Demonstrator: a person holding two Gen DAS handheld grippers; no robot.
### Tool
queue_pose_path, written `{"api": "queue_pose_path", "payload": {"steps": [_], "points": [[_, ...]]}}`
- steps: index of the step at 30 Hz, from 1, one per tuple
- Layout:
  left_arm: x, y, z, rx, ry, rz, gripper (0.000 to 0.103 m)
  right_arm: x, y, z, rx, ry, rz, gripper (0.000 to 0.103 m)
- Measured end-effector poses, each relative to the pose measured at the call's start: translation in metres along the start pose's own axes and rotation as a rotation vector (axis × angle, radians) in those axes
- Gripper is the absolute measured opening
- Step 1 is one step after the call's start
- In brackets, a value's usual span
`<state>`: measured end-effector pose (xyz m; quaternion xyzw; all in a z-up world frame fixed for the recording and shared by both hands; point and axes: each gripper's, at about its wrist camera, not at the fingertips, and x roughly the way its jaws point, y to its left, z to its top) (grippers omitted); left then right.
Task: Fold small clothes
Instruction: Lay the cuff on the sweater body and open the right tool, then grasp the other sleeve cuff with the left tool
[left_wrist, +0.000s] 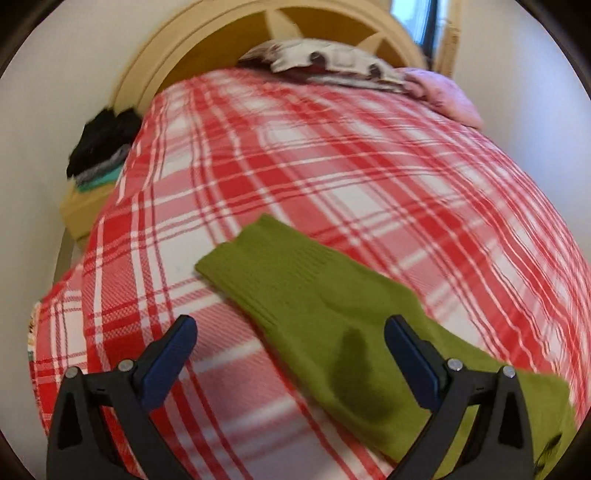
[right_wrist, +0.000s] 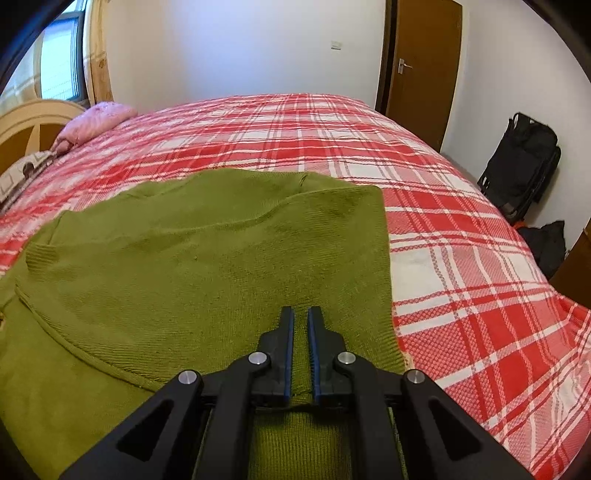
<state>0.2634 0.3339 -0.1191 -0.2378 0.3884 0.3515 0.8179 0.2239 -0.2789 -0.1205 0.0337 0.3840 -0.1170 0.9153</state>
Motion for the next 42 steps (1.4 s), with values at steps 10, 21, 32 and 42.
{"api": "queue_pose_path", "payload": {"steps": [10, 21, 32, 42], "points": [[0.022, -0.003, 0.004, 0.037, 0.023, 0.050, 0.103, -0.010, 0.038, -0.015, -0.134, 0.027, 0.082, 0.099], [0.016, -0.013, 0.004, 0.006, -0.003, -0.090, 0.095, -0.006, 0.028, -0.017, -0.089, 0.048, 0.137, 0.100], [0.019, 0.007, 0.005, -0.132, -0.015, -0.135, 0.011, -0.005, 0.028, -0.016, -0.107, 0.053, 0.145, 0.100], [-0.036, -0.034, -0.002, -0.002, -0.087, -0.240, 0.007, -0.006, 0.029, -0.016, -0.102, 0.040, 0.142, 0.100]]}}
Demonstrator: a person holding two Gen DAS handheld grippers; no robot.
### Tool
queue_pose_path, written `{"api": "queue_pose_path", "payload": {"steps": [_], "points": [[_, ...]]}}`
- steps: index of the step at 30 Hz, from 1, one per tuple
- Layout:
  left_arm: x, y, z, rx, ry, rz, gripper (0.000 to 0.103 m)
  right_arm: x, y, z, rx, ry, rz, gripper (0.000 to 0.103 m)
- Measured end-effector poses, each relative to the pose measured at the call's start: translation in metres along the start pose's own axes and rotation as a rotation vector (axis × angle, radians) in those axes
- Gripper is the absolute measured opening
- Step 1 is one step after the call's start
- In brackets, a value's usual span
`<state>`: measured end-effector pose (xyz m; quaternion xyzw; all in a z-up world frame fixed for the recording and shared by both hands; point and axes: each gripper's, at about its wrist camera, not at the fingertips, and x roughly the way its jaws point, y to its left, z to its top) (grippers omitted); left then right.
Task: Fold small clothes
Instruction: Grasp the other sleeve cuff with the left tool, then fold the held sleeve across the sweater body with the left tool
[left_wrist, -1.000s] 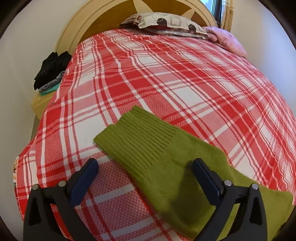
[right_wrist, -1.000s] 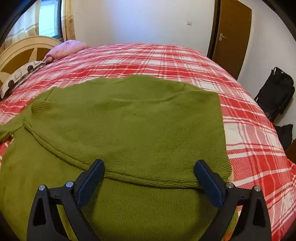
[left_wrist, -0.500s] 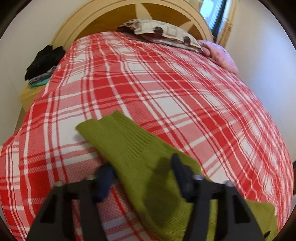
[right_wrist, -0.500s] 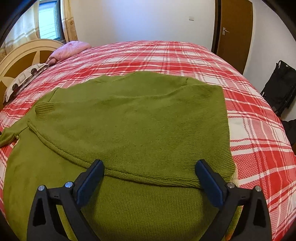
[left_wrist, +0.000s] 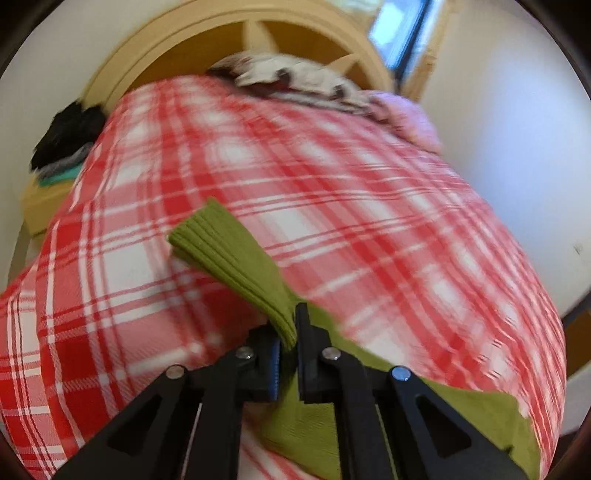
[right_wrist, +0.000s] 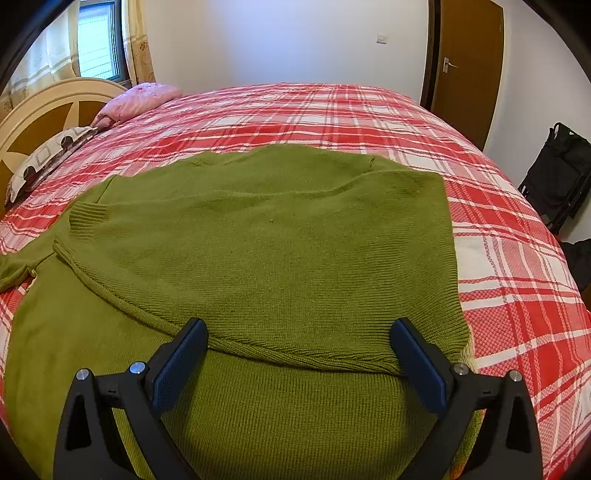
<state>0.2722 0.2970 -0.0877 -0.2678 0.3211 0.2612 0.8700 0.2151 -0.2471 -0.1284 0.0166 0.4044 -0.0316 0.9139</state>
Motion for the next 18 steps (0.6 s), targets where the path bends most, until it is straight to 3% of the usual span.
{"api": "queue_pose_path", "payload": {"steps": [7, 11, 18], "points": [[-0.074, -0.102, -0.032, 0.258, -0.116, -0.180, 0.006, -0.008, -0.010, -0.002, 0.058, -0.047, 0.041, 0.100], [-0.123, -0.169, -0.080, 0.438, -0.154, -0.323, 0.006, -0.009, -0.014, -0.003, 0.080, -0.059, 0.064, 0.100], [-0.165, -0.242, -0.183, 0.698, -0.134, -0.494, 0.007, -0.008, -0.016, -0.003, 0.091, -0.063, 0.074, 0.100]]}}
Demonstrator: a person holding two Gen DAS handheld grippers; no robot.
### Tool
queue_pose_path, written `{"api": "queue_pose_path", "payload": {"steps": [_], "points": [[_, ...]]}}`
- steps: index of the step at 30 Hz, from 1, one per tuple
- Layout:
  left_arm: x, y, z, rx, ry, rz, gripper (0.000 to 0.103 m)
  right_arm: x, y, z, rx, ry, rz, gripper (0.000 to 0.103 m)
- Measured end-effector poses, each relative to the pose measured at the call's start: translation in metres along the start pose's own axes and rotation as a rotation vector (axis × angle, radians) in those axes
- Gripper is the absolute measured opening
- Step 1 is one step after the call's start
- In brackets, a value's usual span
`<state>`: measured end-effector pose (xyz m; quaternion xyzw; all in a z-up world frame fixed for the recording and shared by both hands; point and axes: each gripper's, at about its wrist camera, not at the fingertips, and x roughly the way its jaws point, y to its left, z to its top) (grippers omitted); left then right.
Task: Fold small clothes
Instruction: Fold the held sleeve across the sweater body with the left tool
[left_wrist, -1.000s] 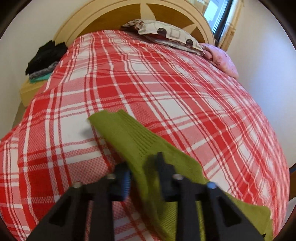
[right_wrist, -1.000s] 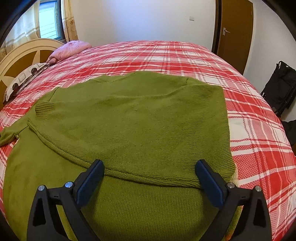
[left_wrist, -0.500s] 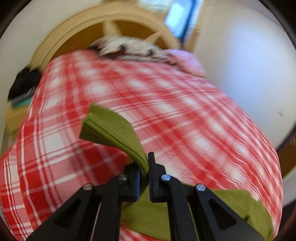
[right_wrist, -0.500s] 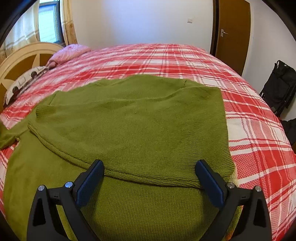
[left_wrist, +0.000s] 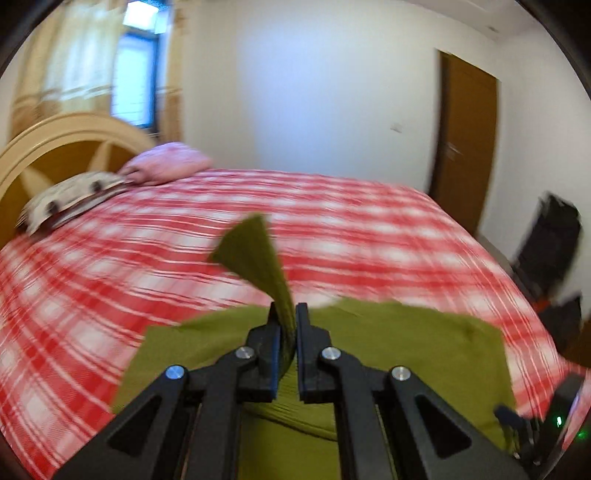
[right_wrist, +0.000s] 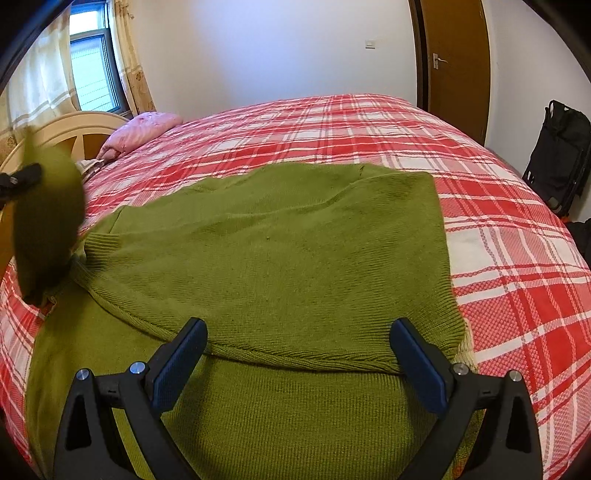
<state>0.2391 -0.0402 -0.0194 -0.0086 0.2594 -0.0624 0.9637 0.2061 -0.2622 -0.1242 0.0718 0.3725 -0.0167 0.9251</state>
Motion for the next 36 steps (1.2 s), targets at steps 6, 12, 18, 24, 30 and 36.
{"api": "queue_pose_path", "payload": {"steps": [6, 12, 18, 24, 30, 36], "points": [[0.024, -0.051, -0.036, 0.094, 0.102, -0.056, 0.007, 0.001, 0.001, -0.001, -0.009, 0.004, -0.010, 0.100], [0.024, -0.025, -0.054, 0.055, 0.206, -0.066, 0.013, 0.000, 0.001, -0.001, -0.004, 0.002, -0.002, 0.100], [0.008, 0.038, -0.076, -0.026, 0.197, 0.085, 0.037, -0.014, 0.014, 0.010, 0.048, -0.026, 0.125, 0.077], [0.012, 0.078, -0.093, -0.124, 0.202, 0.211, 0.066, 0.009, 0.058, 0.023, 0.093, 0.062, 0.312, 0.077], [0.022, 0.098, -0.110, -0.230, 0.234, 0.215, 0.077, 0.039, 0.085, 0.030, 0.135, 0.150, 0.322, 0.077], [0.024, 0.096, -0.111, -0.238, 0.217, 0.164, 0.090, 0.042, 0.113, 0.027, 0.004, 0.101, 0.221, 0.030]]}}
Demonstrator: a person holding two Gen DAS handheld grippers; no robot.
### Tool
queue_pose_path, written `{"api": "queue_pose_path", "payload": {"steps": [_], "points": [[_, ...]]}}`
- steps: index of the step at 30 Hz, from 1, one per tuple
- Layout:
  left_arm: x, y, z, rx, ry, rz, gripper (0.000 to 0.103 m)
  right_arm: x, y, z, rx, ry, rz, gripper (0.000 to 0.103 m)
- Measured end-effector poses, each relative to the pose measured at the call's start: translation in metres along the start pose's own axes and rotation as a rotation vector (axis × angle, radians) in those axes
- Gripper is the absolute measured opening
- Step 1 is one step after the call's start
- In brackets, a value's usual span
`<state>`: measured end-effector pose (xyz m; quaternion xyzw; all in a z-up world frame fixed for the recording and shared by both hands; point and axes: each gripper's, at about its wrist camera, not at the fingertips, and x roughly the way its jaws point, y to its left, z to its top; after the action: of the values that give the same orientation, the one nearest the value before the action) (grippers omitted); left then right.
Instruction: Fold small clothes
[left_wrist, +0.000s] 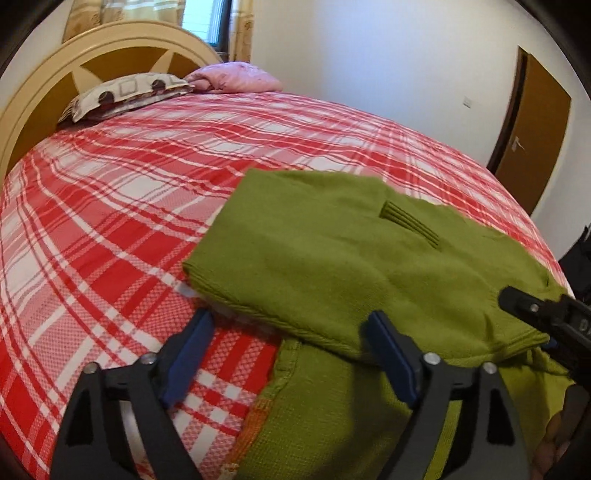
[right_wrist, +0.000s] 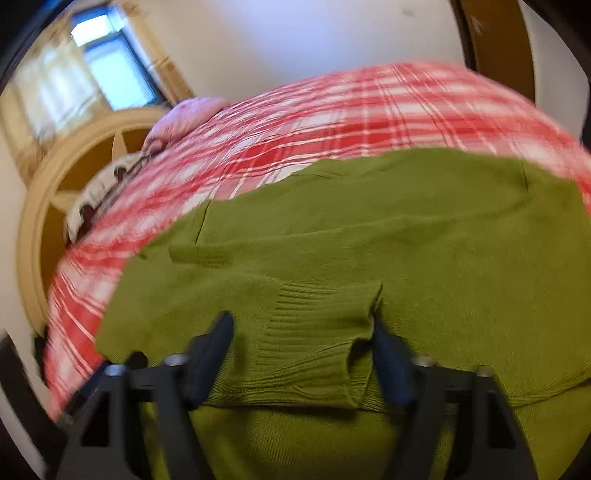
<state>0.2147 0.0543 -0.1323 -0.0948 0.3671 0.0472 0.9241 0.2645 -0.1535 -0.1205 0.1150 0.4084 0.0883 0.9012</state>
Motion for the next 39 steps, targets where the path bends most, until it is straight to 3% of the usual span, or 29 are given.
{"api": "queue_pose_path", "payload": {"steps": [1, 5, 8, 12, 18, 22, 24, 27, 30, 39], "points": [[0.000, -0.001, 0.000, 0.002, -0.002, -0.003, 0.091, 0.003, 0.005, -0.002, -0.046, 0.009, -0.020, 0.016], [-0.001, 0.006, 0.000, -0.020, -0.010, -0.042, 0.094, 0.002, 0.016, -0.004, -0.141, -0.006, -0.043, 0.007], [-0.003, 0.009, 0.000, -0.035, -0.019, -0.059, 0.094, -0.014, 0.025, 0.001, -0.193, -0.060, -0.040, 0.006], [-0.007, 0.014, 0.001, -0.071, -0.032, -0.065, 0.094, -0.051, 0.041, 0.023, -0.275, -0.197, -0.059, 0.006], [-0.008, 0.015, 0.005, -0.097, -0.039, -0.006, 0.095, -0.112, 0.033, 0.059, -0.297, -0.364, -0.090, 0.006], [-0.003, 0.006, 0.007, -0.068, -0.020, 0.026, 0.095, -0.137, 0.016, 0.066, -0.302, -0.416, -0.155, 0.006], [0.002, -0.002, 0.010, -0.028, -0.002, 0.082, 0.095, -0.145, 0.004, 0.066, -0.296, -0.427, -0.191, 0.006], [0.012, -0.004, 0.017, -0.015, 0.029, 0.136, 0.095, -0.150, -0.024, 0.064, -0.268, -0.420, -0.243, 0.006], [0.020, 0.002, 0.027, -0.073, 0.044, 0.154, 0.095, -0.145, -0.059, 0.055, -0.225, -0.385, -0.289, 0.006], [0.028, -0.004, 0.028, -0.053, 0.063, 0.197, 0.097, -0.077, -0.138, 0.013, -0.103, -0.174, -0.273, 0.006]]}}
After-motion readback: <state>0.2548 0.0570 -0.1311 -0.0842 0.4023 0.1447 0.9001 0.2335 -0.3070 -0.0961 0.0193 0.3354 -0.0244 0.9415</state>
